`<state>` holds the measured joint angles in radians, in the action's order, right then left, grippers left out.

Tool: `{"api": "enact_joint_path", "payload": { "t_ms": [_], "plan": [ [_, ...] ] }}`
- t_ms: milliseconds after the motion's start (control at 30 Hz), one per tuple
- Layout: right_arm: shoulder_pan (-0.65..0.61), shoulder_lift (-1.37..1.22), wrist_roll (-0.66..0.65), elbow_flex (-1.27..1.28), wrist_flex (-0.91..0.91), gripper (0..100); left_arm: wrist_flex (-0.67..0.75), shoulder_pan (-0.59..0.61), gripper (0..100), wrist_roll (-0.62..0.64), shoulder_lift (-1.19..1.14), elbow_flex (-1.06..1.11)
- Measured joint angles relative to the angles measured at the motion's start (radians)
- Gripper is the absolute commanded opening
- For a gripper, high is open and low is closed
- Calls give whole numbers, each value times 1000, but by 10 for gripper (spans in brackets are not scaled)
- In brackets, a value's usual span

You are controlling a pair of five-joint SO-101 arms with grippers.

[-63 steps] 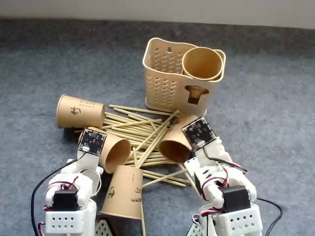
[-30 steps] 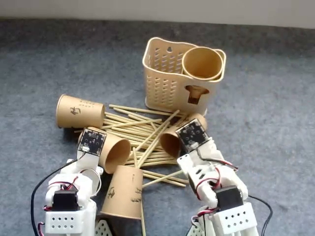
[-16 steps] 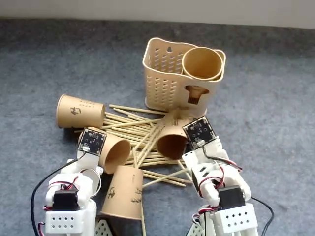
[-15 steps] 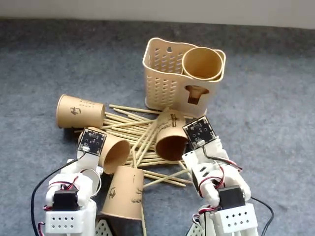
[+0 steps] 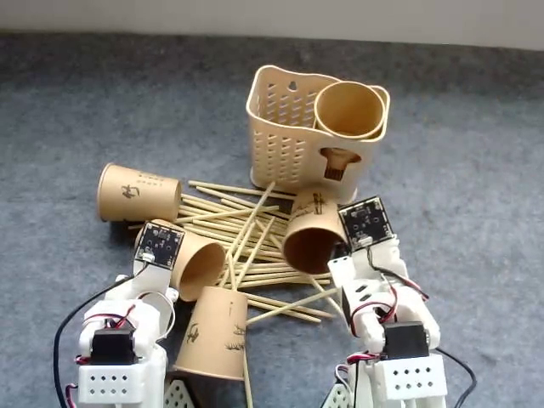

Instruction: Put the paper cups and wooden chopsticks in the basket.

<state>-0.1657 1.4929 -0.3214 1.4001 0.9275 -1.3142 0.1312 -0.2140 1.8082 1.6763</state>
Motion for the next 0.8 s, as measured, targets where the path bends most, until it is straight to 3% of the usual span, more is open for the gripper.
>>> {"api": "enact_joint_path", "payload": {
  "t_ms": [367, 800],
  "plan": [
    [15, 0, 71, -199, 169, 7, 0, 0, 7, 0, 0, 0],
    [15, 0, 74, -236, 253, 7, 0, 0, 7, 0, 0, 0]
  ]
}}
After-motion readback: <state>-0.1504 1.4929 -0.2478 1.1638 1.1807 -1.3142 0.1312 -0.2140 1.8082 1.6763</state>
